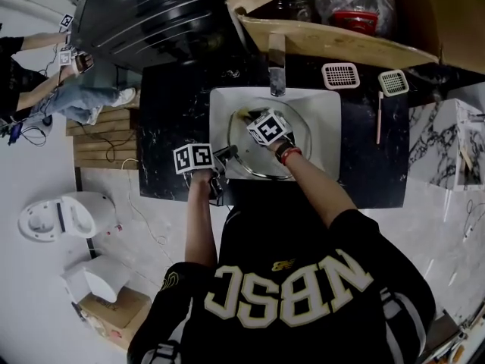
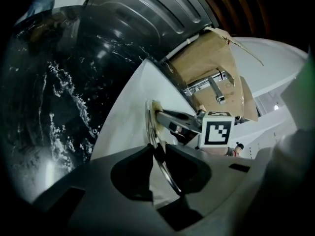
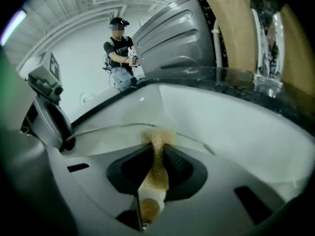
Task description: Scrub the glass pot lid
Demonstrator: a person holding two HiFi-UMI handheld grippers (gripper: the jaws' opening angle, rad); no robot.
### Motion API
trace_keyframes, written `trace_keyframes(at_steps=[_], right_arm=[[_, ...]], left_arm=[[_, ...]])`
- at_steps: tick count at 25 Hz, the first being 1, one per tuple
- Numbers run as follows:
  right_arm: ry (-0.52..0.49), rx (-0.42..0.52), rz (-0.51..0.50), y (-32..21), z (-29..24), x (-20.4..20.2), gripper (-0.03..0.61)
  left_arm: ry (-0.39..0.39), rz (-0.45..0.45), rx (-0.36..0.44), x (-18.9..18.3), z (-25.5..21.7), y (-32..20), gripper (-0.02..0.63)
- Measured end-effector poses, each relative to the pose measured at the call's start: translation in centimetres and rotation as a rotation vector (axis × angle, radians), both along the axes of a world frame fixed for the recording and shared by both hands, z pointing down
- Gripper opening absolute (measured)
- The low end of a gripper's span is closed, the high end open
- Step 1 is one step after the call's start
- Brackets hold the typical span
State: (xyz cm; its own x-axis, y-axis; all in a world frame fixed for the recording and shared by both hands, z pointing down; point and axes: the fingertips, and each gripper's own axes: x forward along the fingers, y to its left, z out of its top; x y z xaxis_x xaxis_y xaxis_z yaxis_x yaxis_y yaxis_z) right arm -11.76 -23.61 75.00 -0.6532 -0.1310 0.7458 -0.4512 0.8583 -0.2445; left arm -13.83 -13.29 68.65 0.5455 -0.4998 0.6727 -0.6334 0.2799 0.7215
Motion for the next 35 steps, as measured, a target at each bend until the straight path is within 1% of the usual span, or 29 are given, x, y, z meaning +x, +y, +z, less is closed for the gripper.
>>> trace_keyframes(at_steps=[4, 6, 9, 13, 16, 18, 19, 21, 22, 24, 26, 29, 32, 35], right_arm=[[0.121, 0.056, -0.005, -2.4, 2.7, 1.9, 0.079], [0.176, 0.059, 0.011, -3.5, 3.8, 3.4, 0.078], [0.218, 0.025, 0.023, -4.3, 4.9, 5.8, 0.078], [0.275, 0.000, -0.025, -4.4, 5.8, 9.3, 0.078], [0.294, -0.038, -0.030, -4.0, 6.0, 11.9, 0.078], [0.302, -0.020, -0.033, -3.9, 5.4, 12.8, 0.078], [0.315, -0.032, -0.040, -3.4, 5.3, 13.2, 0.078], [0.379, -0.060, -0.056, -2.3, 5.5, 14.5, 0.077], [0.417, -0.051, -0.068, -2.1, 5.5, 15.3, 0.077], [0.489, -0.046, -0.112, -1.6, 5.2, 16.6, 0.077], [0.523, -0.075, -0.194, -0.5, 4.8, 17.3, 0.077], [0.514, -0.152, -0.317, 1.9, 4.0, 17.7, 0.075], [0.517, -0.209, -0.372, 3.9, 3.3, 18.5, 0.074], [0.524, -0.228, -0.429, 5.5, 2.5, 18.8, 0.074]], left_arm=[[0.008, -0.006, -0.003, 0.1, 0.0, -0.1, 0.097], [0.006, -0.009, -0.007, 0.0, 0.0, -0.1, 0.097], [0.006, -0.015, -0.002, -0.2, -0.1, -0.2, 0.097], [0.013, -0.021, 0.007, -0.2, -0.1, -0.1, 0.097], [0.014, -0.020, 0.016, -0.2, -0.2, -0.1, 0.095], [0.006, -0.014, 0.022, -0.1, -0.3, -0.1, 0.095], [0.003, -0.012, 0.024, -0.1, -0.3, -0.1, 0.095], [0.001, -0.010, 0.027, 0.0, -0.3, -0.2, 0.095], [0.000, -0.009, 0.029, 0.0, -0.3, -0.2, 0.095], [-0.004, -0.009, 0.032, -0.1, -0.3, -0.2, 0.095], [-0.006, -0.009, 0.035, -0.1, -0.3, -0.2, 0.095], [-0.001, -0.010, 0.040, -0.1, -0.4, -0.2, 0.095], [0.004, -0.011, 0.043, -0.1, -0.5, -0.2, 0.095], [0.004, -0.011, 0.046, -0.1, -0.5, -0.3, 0.095]])
